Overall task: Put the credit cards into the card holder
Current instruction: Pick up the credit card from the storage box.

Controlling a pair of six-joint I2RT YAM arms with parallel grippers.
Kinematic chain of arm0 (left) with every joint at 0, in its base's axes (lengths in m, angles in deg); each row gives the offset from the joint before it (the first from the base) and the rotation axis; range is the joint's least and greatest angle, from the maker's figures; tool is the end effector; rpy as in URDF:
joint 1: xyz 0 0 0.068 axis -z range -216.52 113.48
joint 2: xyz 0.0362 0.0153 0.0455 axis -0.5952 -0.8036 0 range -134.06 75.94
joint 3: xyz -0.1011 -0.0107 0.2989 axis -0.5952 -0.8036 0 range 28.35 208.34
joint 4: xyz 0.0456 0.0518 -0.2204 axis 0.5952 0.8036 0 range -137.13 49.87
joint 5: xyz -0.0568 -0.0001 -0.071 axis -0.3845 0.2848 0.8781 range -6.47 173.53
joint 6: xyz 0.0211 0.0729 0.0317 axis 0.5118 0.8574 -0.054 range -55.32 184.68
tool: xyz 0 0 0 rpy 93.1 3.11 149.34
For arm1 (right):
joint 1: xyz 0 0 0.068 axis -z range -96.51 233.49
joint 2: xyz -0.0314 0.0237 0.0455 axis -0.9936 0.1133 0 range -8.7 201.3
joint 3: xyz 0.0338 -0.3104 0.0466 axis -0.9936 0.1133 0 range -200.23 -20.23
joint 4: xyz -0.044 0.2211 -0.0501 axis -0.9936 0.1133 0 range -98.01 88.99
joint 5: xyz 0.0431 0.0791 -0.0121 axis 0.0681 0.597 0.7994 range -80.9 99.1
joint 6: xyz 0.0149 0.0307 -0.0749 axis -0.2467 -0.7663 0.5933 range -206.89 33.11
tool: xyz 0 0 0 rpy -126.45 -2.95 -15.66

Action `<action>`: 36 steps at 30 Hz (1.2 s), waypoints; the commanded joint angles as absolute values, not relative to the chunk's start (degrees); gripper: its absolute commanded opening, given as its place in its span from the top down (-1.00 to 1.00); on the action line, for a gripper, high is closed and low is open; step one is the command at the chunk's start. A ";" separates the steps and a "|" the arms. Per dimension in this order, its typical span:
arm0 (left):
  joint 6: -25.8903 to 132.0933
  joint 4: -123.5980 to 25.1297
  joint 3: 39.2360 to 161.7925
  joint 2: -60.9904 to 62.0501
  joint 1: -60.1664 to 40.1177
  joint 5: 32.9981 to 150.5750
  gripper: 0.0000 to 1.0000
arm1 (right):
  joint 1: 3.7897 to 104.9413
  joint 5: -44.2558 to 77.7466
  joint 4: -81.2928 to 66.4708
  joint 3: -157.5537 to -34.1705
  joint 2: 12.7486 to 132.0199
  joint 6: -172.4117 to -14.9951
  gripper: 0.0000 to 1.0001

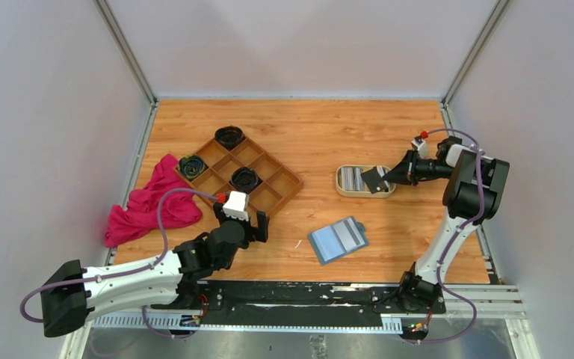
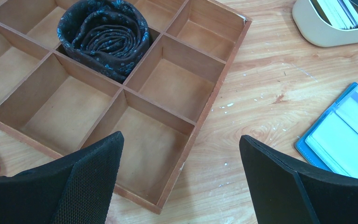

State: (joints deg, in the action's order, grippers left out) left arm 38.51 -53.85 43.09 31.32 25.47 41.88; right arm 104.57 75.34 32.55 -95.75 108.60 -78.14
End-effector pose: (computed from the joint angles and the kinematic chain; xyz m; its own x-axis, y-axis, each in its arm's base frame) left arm 0.1038 -0.0940 0.2262 -0.3302 -0.0811 -0.9404 0.2533 0.9522 -0.1711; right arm 0.3718 -0.0730 0.1888 -0.9187 0.2885 -0.2699 -0.1100 0.4692 0.8762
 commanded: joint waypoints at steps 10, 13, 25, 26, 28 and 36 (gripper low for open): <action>37.75 -53.84 43.74 31.61 25.14 39.82 -1.00 | 106.00 76.97 34.01 -95.64 109.61 -78.54 1.00; 37.70 -53.90 43.73 31.71 25.09 39.84 -1.00 | 106.25 77.06 34.01 -95.55 109.53 -78.59 1.00; 36.13 -55.72 50.22 30.38 25.12 50.05 -1.00 | 106.28 76.56 33.92 -95.28 110.63 -78.54 1.00; 35.36 -56.69 51.70 29.12 25.16 51.95 -1.00 | 106.27 76.58 33.92 -95.36 110.70 -78.57 1.00; 34.21 -60.21 54.84 25.56 25.12 56.03 -0.99 | 106.22 76.63 33.92 -95.43 110.84 -78.63 1.00; 27.04 -67.26 76.10 -2.07 24.80 68.70 -0.98 | 106.08 76.47 33.92 -95.49 111.01 -78.71 1.00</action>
